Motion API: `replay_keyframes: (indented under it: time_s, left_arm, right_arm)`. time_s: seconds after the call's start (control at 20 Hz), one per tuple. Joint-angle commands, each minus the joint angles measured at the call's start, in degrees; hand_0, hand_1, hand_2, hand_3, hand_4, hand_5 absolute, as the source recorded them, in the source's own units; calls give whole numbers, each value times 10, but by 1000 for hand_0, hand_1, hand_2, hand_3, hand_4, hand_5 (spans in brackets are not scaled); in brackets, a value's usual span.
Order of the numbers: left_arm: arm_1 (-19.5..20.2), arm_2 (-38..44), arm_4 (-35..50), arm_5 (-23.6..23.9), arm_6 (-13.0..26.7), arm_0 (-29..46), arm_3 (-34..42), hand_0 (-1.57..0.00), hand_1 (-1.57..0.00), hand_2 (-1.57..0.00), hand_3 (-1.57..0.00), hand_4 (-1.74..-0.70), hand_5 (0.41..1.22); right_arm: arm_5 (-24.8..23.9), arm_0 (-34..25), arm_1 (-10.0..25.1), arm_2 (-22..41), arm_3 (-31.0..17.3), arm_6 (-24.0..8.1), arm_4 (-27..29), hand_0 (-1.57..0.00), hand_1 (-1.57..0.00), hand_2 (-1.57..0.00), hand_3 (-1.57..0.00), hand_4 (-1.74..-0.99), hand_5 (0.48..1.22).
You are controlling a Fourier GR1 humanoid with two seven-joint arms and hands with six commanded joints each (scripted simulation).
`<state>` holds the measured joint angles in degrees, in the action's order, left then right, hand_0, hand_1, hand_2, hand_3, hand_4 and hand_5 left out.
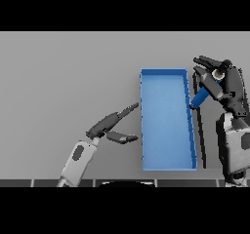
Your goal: Pick up the blue pipe and place it into the blue bin.
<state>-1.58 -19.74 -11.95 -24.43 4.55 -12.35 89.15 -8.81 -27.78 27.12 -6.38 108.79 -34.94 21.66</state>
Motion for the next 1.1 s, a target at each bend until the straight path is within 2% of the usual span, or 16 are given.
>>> replay_keyframes:
  time_s: [0.0, 0.1, 0.25, 0.4, 0.45, 0.5, 0.55, 0.6, 0.7, 0.75, 0.8, 0.85, 0.9, 1.0, 1.05]
  left_arm:
    - [1, 3, 7, -5, 3, -3, 2, 1, 1, 1, 1, -870, 421]
    - [-3, 0, 9, -3, 9, 5, 4, 1, 1, 1, 1, -877, 422]
    - [-1, -5, 11, -4, 9, 19, 17, 1, 1, 1, 1, -880, 427]
    - [-2, -5, 12, -4, 20, 17, 20, 1, 1, 1, 1, -884, 425]
    - [0, -3, 14, -2, 16, 19, 23, 1, 1, 1, 1, -887, 423]
    - [1, -1, 13, -3, 15, 16, 19, 1, 1, 1, 1, -888, 422]
    - [-1, -5, 13, -2, 18, 19, 23, 1, 1, 1, 1, -887, 420]
    - [-2, -8, 7, -1, 17, 20, 20, 1, 1, 1, 1, -886, 420]
    - [1, -7, 10, -3, 13, 22, 23, 1, 1, 1, 1, -883, 421]
    - [0, -11, 7, -4, 13, 22, 21, 1, 1, 1, 1, -883, 421]
    - [1, -7, 5, -1, 16, 14, 18, 1, 1, 1, 1, -882, 421]
    - [2, -9, 7, -3, 13, 18, 25, 1, 1, 1, 1, -881, 422]
    - [1, -11, 5, -2, 13, 20, 24, 1, 1, 1, 1, -878, 422]
    - [-2, -13, 4, 0, 22, 19, 26, 1, 1, 1, 1, -878, 427]
    - [-2, -10, 4, 0, 24, 16, 26, 1, 1, 1, 1, -878, 428]
  right_arm:
    - [-9, 32, 0, 6, 11, 0, -2, -1571, -1571, -1571, -1571, -1741, 1221]
    - [-24, 102, 1, 20, 41, 0, 3, -1571, -1571, -1571, -1571, -1741, 1221]
    - [-84, 173, 13, 58, 58, 0, 6, -1571, -1571, -1571, -1571, -1741, 1221]
    - [-178, 216, 68, 119, 51, 0, 19, -1571, -1571, -1571, -1571, -1741, 1221]
    - [-216, 234, 96, 141, 58, 0, 35, -1571, -1571, -1571, -1508, -1741, 1221]
    - [-239, 240, 100, 158, 53, 0, 41, -1571, -1571, -1571, -1521, -1741, 1221]
    - [-263, 243, 118, 183, 51, 0, 49, -1571, -1571, -1571, -1255, -1741, 1221]
    - [-282, 247, 142, 201, 49, 0, 57, -1571, -1571, -1571, -1127, -1741, 1221]
    - [-297, 249, 154, 224, 37, 0, 60, -1571, -1571, -1571, -908, -1741, 1221]
    - [-324, 241, 162, 249, 24, 7, 60, -1571, -1548, -1571, -847, -1741, 1221]
    - [-344, 232, 169, 272, 10, 6, 63, -1465, -1336, -1339, -788, -1678, 1221]
    - [-362, 219, 198, 291, -6, 5, 90, -1172, -1069, -1071, -630, -1592, 1221]
    - [-367, 216, 210, 308, -11, 0, 111, -937, -855, -856, -504, -1503, 1221]
    - [-366, 201, 248, 350, -27, 0, 164, -599, -547, -548, -322, -1337, 1221]
    - [-365, 184, 271, 380, -32, 0, 189, -479, -437, -438, -258, -1275, 1186]
